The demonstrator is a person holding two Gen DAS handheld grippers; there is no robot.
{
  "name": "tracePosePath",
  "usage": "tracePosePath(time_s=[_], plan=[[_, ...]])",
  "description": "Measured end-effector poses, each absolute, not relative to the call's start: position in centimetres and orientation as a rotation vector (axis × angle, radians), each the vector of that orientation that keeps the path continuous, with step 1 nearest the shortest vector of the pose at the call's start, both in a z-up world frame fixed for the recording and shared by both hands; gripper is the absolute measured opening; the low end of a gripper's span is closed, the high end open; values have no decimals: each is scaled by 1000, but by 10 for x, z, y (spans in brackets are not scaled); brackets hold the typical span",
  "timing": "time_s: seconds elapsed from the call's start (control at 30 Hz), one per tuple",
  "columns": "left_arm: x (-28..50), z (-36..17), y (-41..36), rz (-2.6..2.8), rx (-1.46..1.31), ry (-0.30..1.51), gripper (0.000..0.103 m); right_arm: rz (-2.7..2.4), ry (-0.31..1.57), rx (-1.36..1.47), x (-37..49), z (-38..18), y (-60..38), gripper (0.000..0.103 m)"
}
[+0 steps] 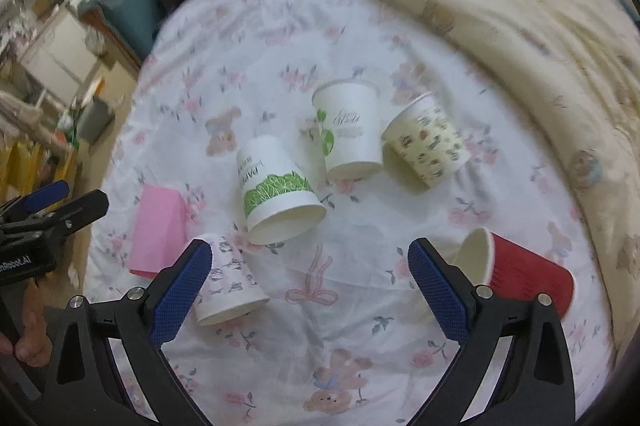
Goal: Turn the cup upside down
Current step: 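Move the right gripper to the white green-leaf cup and close on it, then lift the white green-leaf cup off the bed with the right gripper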
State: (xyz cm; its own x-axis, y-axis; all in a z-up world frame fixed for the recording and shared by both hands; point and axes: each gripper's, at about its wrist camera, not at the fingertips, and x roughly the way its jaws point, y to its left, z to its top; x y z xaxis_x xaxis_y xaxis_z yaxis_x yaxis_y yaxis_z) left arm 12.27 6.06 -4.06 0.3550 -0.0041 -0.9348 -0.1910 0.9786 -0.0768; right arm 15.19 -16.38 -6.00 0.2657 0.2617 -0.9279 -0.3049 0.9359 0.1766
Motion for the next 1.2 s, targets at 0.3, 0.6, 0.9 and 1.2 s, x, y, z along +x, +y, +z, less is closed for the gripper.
tracePosePath(time_s=[0.3, 0.6, 0.9, 1.2], plan=[[128, -55, 68, 129, -204, 1266, 103, 465, 1361, -111, 184, -102, -125, 95], [128, -54, 59, 90, -176, 1267, 103, 424, 1435, -157, 199, -143, -106, 75], [123, -46, 53, 71, -164, 1233, 103, 405, 1353, -132, 187, -109, -124, 70], [106, -35, 47, 39, -166, 1211, 103, 378, 1288, -39, 159, -61, -155, 70]])
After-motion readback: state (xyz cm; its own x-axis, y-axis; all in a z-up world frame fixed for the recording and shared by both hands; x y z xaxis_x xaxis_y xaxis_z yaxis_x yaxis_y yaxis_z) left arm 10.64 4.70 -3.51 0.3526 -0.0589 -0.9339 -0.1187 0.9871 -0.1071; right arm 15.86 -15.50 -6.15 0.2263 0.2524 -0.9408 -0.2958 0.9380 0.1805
